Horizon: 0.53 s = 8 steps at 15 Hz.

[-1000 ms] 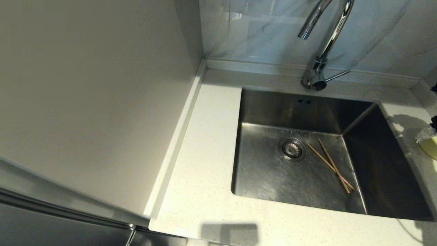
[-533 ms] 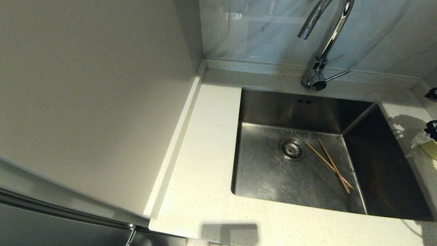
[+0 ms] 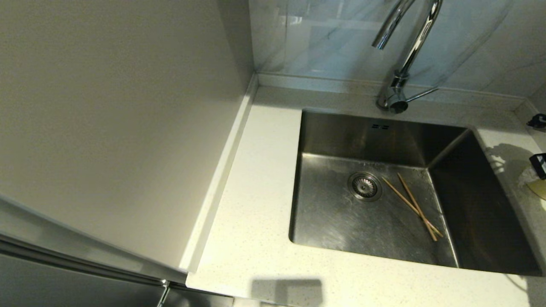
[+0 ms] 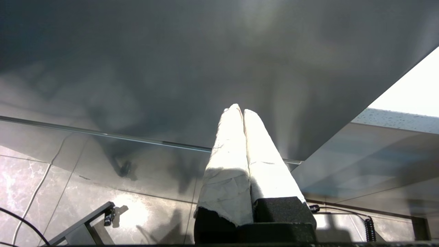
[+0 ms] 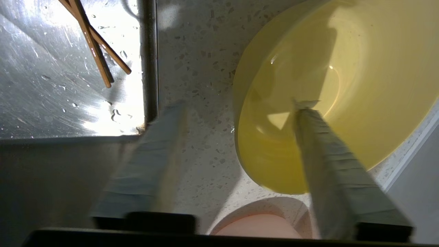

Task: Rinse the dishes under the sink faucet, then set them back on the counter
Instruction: Put a bowl into the sink

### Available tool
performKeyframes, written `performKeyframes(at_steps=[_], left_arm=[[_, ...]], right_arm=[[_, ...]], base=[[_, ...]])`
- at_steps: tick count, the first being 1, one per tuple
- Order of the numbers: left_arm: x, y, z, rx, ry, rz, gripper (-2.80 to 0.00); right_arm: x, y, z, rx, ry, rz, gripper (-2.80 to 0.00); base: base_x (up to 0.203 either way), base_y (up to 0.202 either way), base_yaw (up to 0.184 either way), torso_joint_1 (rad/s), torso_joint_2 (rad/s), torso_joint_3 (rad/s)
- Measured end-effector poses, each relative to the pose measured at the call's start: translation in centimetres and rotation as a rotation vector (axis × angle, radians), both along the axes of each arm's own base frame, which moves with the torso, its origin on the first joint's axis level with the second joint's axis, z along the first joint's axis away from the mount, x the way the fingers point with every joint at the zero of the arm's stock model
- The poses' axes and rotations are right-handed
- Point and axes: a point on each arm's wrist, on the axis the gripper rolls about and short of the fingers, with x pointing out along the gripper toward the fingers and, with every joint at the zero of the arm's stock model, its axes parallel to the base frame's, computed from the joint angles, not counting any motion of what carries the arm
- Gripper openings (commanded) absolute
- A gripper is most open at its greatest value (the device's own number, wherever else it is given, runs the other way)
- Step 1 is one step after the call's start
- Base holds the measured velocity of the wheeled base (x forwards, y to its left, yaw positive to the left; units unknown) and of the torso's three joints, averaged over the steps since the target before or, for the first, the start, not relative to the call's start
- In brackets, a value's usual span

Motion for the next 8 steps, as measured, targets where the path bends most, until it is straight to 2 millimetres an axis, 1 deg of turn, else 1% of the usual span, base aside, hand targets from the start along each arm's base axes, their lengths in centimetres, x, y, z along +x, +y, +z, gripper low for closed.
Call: performKeyframes(at_steps=[5, 8], left_arm=[[0.00, 0.00, 0.00, 0.001, 0.000, 0.000, -2.80], [0.00, 0.00, 0.00, 0.000, 0.000, 0.000, -2.80]], right_arm=[[0.10, -0.09, -0.08, -0.001, 0.001, 0.000, -2.80], [-0.10, 0.08, 0.29, -0.008, -0.005, 0.010, -2.80]], base=[[0.000, 0.000, 0.000, 0.000, 0.00, 0.000], [0.000, 0.000, 0.000, 0.000, 0.00, 0.000]])
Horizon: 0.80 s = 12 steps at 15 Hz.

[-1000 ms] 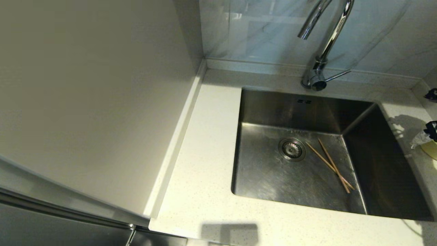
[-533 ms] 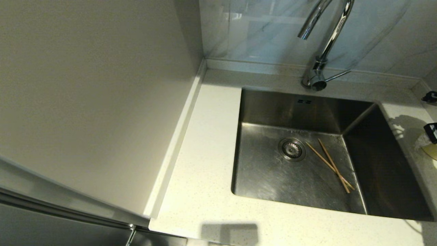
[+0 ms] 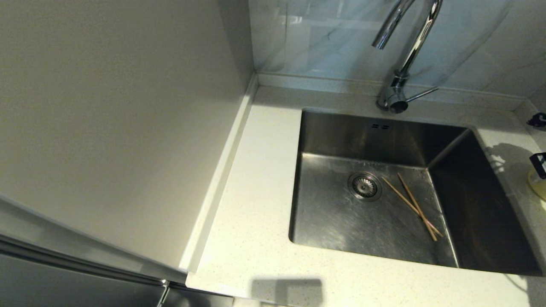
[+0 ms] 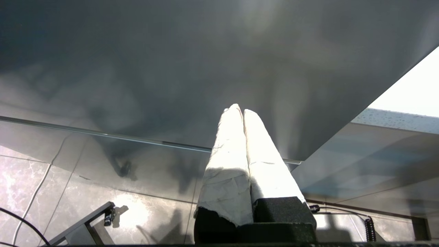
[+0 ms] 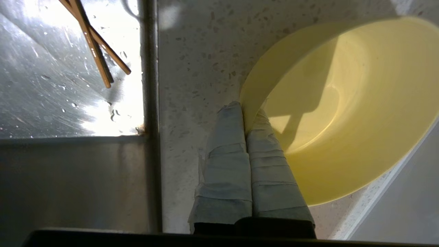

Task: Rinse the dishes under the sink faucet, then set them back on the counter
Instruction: Put a bowl into the sink

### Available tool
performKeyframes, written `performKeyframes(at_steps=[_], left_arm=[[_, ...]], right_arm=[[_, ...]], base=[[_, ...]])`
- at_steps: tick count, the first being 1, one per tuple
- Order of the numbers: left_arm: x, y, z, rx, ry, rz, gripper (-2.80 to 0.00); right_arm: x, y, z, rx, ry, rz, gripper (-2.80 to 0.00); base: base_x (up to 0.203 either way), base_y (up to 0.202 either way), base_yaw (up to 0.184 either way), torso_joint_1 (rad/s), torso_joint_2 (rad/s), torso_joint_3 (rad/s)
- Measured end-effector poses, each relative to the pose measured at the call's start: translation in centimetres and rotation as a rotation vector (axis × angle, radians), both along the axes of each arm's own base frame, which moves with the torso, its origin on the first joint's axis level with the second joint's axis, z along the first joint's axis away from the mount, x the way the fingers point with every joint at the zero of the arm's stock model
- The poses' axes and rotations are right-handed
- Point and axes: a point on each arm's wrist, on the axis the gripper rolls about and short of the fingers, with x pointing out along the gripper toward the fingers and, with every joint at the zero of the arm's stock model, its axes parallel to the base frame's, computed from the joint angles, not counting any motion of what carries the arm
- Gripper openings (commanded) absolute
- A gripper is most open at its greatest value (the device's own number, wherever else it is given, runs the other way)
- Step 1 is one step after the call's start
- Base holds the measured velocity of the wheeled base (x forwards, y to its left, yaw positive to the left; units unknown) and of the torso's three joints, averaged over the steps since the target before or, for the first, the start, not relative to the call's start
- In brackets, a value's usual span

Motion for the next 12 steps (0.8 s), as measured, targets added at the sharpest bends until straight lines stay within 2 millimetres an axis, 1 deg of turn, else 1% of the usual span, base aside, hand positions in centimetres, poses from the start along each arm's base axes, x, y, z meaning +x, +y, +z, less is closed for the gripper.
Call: performKeyframes(at_steps=[4, 7, 10, 12], left_arm=[[0.0, 0.0, 0.0, 0.000, 0.000, 0.000, -2.80], [0.0, 0.0, 0.0, 0.000, 0.000, 0.000, -2.80], [0.0, 0.0, 0.0, 0.000, 0.000, 0.000, -2.80], [0.0, 0.0, 0.0, 0.000, 0.000, 0.000, -2.80]], right_arm=[[-0.7, 0.5, 1.0, -0.013, -0.021, 0.004, -2.80], [-1.6, 1.3, 2.1, -0.022, -0.038, 0.013, -2.80], [-2.9, 3.2, 3.4, -0.032, -0.059, 0.042, -2.80], [-3.9, 4.9, 4.1, -0.037, -0.068, 0.078, -2.80]], base=[[0.000, 0.000, 0.000, 0.000, 0.00, 0.000], [0.000, 0.000, 0.000, 0.000, 0.00, 0.000], [0.000, 0.000, 0.000, 0.000, 0.00, 0.000], [0.000, 0.000, 0.000, 0.000, 0.00, 0.000]])
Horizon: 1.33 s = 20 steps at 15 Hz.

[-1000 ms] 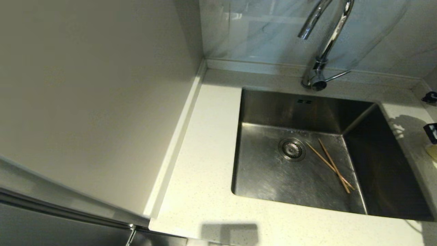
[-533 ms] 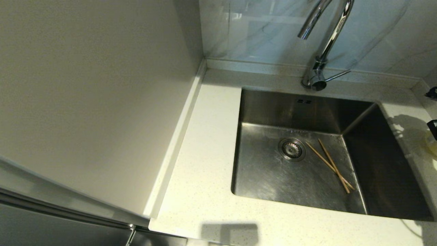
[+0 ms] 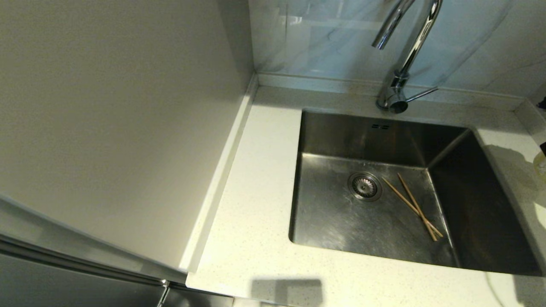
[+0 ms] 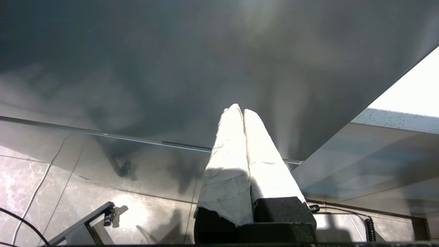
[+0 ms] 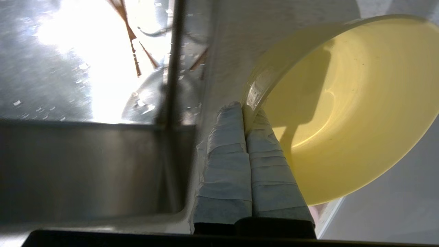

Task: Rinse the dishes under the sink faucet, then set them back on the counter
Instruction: Put a bowl into the sink

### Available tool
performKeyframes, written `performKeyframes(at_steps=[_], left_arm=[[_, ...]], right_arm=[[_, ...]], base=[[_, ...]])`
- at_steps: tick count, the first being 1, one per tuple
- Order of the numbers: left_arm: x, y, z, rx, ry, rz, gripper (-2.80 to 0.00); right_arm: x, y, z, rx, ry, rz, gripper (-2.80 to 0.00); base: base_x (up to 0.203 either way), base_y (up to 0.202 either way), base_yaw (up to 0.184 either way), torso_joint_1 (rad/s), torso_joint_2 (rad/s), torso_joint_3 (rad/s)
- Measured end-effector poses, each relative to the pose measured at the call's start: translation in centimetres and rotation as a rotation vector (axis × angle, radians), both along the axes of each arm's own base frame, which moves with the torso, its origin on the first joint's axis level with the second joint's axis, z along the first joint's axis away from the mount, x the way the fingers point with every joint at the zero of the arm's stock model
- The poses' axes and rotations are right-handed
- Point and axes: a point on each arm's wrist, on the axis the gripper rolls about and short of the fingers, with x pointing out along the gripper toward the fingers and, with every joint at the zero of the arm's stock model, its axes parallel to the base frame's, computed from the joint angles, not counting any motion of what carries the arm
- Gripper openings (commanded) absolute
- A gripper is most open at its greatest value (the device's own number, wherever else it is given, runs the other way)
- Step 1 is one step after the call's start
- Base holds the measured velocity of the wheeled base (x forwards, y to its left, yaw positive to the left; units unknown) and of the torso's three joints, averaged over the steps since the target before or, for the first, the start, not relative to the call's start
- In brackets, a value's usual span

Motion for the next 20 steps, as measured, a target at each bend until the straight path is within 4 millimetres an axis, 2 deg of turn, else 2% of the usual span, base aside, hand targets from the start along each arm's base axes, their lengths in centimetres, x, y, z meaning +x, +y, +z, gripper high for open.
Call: performKeyframes(at_steps=[4, 10, 13, 17, 20], left_arm=[[0.0, 0.0, 0.0, 0.000, 0.000, 0.000, -2.80], [0.0, 0.0, 0.0, 0.000, 0.000, 0.000, -2.80], [0.0, 0.0, 0.0, 0.000, 0.000, 0.000, -2.80], [0.0, 0.0, 0.0, 0.000, 0.000, 0.000, -2.80], [0.0, 0.0, 0.0, 0.000, 0.000, 0.000, -2.80]], right_arm=[[-1.5, 4.0, 0.8, -0.013, -0.003, 0.098, -2.80], [-2.2, 10.0, 0.2, -0.062, 0.046, 0.223, -2.80], [-0.5, 12.6, -1.0, -0.121, -0.009, 0.249, -2.80], [3.3, 15.5, -4.5, -0.193, -0.115, 0.275, -2.80], [5.5, 17.0, -7.2, -0.170, -0.101, 0.272, -2.80]], base=[[0.000, 0.000, 0.000, 0.000, 0.00, 0.000], [0.000, 0.000, 0.000, 0.000, 0.00, 0.000], [0.000, 0.000, 0.000, 0.000, 0.00, 0.000], [0.000, 0.000, 0.000, 0.000, 0.00, 0.000], [0.000, 0.000, 0.000, 0.000, 0.00, 0.000]])
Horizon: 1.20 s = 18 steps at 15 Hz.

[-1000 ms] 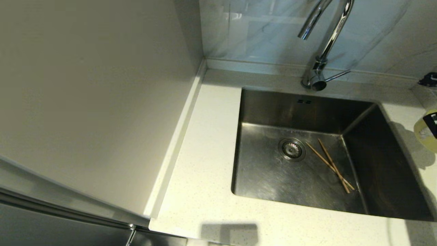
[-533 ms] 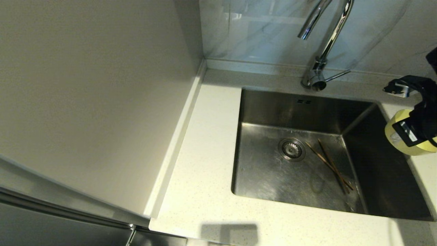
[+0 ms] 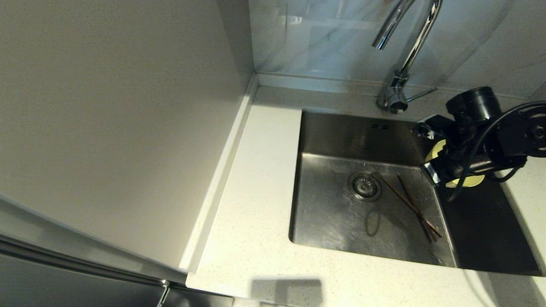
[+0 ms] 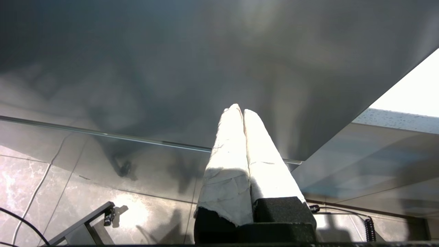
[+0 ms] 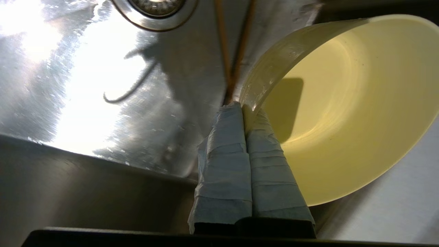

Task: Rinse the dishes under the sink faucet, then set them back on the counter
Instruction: Put a bowl into the sink

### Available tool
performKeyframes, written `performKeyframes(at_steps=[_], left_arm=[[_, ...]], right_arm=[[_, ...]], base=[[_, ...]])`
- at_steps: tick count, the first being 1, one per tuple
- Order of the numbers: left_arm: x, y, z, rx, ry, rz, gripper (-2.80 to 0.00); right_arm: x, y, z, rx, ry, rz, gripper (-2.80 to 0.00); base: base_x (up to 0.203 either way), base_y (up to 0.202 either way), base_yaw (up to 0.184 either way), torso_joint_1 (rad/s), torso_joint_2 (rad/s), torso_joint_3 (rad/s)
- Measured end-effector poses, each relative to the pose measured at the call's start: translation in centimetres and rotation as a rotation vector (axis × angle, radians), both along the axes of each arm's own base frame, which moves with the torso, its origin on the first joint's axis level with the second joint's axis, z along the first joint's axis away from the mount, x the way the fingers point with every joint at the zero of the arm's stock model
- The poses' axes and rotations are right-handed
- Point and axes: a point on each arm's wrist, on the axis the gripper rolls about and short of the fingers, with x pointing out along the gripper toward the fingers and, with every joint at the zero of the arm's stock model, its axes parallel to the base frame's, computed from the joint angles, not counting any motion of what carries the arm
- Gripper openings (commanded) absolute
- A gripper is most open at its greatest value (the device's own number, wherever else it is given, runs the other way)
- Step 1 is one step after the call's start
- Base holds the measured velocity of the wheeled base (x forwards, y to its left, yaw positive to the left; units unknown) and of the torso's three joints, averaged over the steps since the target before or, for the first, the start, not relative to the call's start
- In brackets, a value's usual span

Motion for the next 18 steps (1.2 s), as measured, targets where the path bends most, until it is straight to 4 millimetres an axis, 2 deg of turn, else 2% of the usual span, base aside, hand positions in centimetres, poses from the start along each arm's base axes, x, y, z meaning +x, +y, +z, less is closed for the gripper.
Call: performKeyframes(at_steps=[6, 18], left_arm=[[0.0, 0.0, 0.0, 0.000, 0.000, 0.000, -2.80], [0.0, 0.0, 0.0, 0.000, 0.000, 0.000, -2.80]], right_arm=[[4.1, 3.2, -3.6, 0.026, 0.039, 0.001, -2.80], [10.0, 5.8, -10.0, 0.057, 0.097, -0.017, -2.80]], base=[[0.000, 0.000, 0.000, 0.000, 0.00, 0.000], [0.000, 0.000, 0.000, 0.000, 0.00, 0.000]])
